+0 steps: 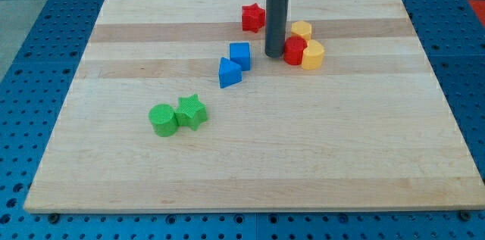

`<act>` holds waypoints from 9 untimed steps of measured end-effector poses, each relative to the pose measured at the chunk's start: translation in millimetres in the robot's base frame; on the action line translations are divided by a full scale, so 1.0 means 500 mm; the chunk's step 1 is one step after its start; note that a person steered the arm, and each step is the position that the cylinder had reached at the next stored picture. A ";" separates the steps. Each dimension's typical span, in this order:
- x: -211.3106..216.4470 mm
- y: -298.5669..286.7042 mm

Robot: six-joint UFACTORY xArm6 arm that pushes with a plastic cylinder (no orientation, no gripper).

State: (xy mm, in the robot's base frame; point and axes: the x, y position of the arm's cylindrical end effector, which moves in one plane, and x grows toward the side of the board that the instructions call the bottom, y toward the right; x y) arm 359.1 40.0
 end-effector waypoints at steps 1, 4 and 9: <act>0.037 0.016; 0.092 0.172; 0.053 0.124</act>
State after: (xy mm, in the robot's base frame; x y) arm 385.9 102.1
